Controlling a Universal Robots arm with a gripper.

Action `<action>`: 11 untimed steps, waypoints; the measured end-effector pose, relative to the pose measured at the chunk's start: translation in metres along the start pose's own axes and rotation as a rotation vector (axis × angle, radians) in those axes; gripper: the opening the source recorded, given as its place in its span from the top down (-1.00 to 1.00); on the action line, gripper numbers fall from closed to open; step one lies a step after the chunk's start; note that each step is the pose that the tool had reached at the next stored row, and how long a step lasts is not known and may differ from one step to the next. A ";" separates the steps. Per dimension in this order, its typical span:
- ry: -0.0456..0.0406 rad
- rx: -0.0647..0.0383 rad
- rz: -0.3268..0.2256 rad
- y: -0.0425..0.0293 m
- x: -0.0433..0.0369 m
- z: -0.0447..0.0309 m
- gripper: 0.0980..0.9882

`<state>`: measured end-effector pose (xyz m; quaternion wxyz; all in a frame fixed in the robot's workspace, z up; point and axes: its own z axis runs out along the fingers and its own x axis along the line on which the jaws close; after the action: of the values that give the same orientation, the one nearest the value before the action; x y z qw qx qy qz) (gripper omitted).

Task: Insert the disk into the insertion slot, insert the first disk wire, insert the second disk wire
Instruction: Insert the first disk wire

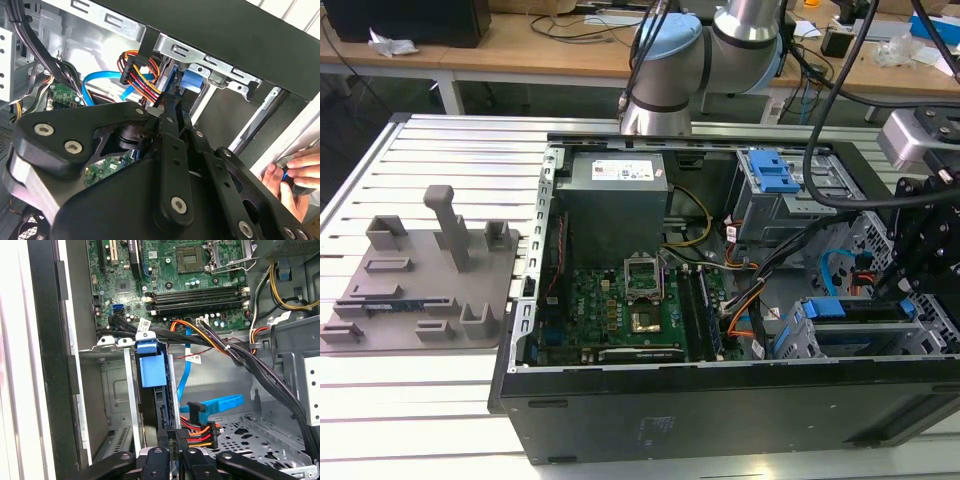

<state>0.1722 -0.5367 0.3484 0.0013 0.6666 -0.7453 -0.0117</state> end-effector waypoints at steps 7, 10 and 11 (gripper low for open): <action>0.0001 0.000 0.000 0.0000 0.0000 0.0019 0.84; 0.0000 0.000 0.000 -0.0001 0.0000 0.0028 0.84; 0.0001 0.000 0.000 -0.0001 0.0000 0.0032 0.84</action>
<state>0.1722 -0.5367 0.3452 0.0013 0.6666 -0.7453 -0.0116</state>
